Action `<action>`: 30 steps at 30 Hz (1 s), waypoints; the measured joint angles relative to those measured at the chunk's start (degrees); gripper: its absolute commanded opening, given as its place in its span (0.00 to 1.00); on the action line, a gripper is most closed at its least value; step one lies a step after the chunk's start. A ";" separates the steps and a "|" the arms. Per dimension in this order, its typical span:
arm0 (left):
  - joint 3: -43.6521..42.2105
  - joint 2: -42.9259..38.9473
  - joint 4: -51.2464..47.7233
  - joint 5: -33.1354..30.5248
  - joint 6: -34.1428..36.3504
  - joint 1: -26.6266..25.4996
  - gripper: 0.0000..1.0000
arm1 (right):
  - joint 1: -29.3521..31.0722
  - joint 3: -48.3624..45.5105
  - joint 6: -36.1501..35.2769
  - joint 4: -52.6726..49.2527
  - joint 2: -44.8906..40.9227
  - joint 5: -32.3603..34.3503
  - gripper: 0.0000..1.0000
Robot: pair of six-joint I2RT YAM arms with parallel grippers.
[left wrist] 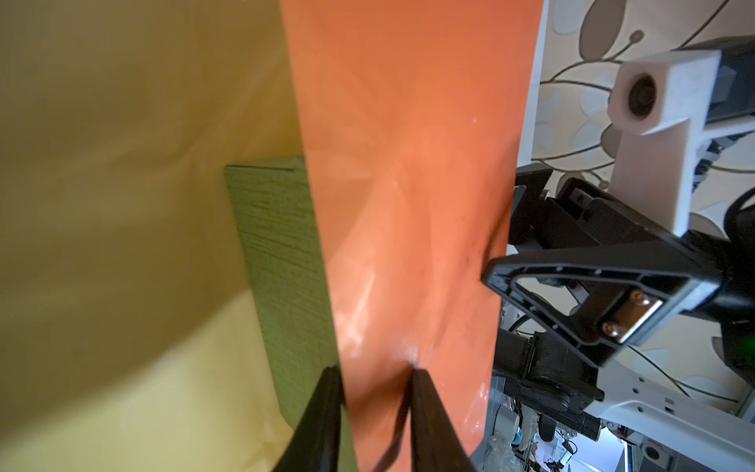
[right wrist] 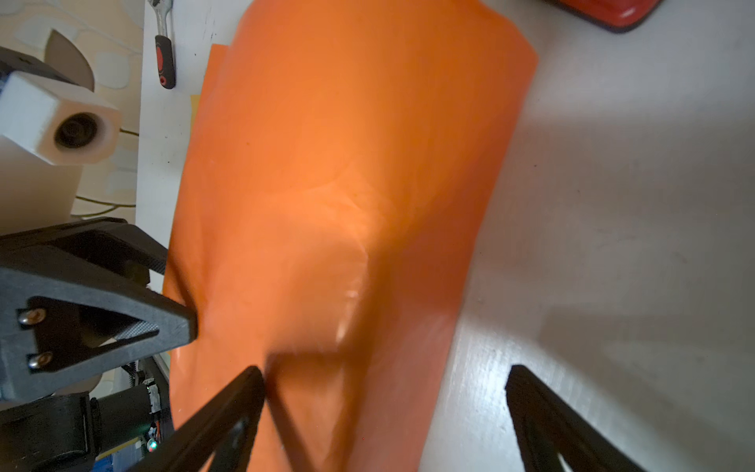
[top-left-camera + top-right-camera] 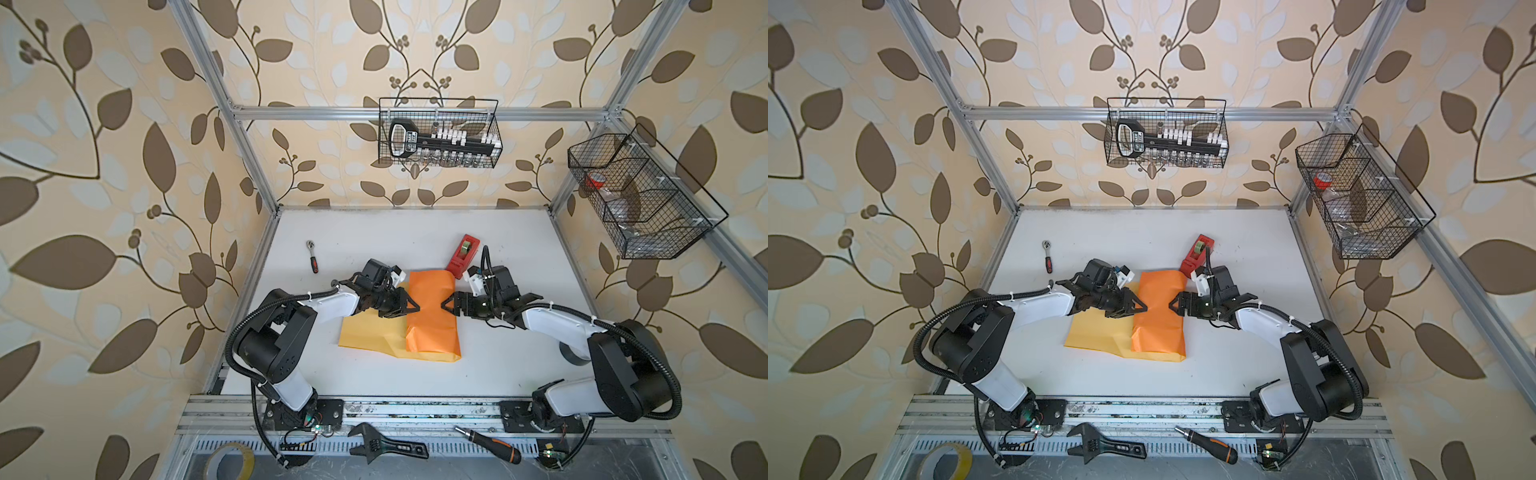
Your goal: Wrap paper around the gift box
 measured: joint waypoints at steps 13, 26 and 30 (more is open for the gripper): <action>0.37 -0.70 -1.40 -1.73 0.02 -0.04 0.43 | -0.09 -2.60 0.26 4.87 -0.20 -0.44 0.92; -9.51 -29.07 -14.73 -27.45 0.85 7.06 0.83 | -0.04 -3.85 0.39 6.73 -0.96 0.07 0.92; -16.46 -38.66 -20.26 -34.73 -0.92 9.84 0.85 | -0.04 -3.85 0.31 6.73 -0.98 0.07 0.92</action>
